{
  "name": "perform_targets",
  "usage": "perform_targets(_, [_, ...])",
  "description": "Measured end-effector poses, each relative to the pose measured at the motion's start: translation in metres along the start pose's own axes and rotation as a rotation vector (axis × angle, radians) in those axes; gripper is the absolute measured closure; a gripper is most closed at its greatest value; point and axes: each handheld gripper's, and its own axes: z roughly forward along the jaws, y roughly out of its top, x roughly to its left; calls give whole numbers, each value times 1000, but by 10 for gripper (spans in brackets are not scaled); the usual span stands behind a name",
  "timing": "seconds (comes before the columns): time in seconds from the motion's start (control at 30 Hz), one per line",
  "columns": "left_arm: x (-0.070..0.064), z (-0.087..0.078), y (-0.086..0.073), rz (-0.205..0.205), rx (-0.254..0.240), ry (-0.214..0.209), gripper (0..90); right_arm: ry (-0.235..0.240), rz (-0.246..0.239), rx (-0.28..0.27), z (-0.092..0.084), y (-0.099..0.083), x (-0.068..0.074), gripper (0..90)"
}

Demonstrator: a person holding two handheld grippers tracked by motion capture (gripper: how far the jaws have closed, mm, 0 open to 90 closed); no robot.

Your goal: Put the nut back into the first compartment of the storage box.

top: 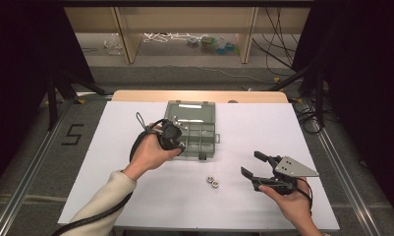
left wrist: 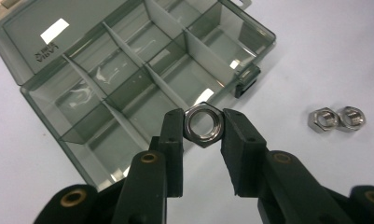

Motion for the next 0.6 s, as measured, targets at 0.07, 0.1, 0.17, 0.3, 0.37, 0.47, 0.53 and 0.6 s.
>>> perform_targets(0.07, [3, 0, 1, -9, -2, 6, 703, 0, 0, 0, 0, 0, 0, 268])
perform_targets(0.1, [4, 1, 1, -19, -4, 9, 702, 0, 0, 0, 0, 0, 0, 268])
perform_targets(0.17, [7, 1, 3, -18, -2, 18, 702, 0, 0, 0, 0, 0, 0, 268])
perform_targets(0.3, [12, 4, 5, -39, -9, 26, 703, 0, 0, -1, 0, 0, 0, 268])
perform_targets(0.37, [16, 6, 5, -53, -20, 36, 703, 0, -1, 0, 0, 0, 0, 268])
perform_targets(0.47, [21, 7, 7, -63, -13, 42, 703, 0, -1, 1, 0, 0, 0, 268])
perform_targets(0.53, [24, 8, 7, -67, -15, 52, 703, 0, -1, 2, 0, 0, 0, 267])
perform_targets(0.6, [25, 10, 8, -70, -17, 66, 703, 0, -2, 0, 0, 0, 0, 268])
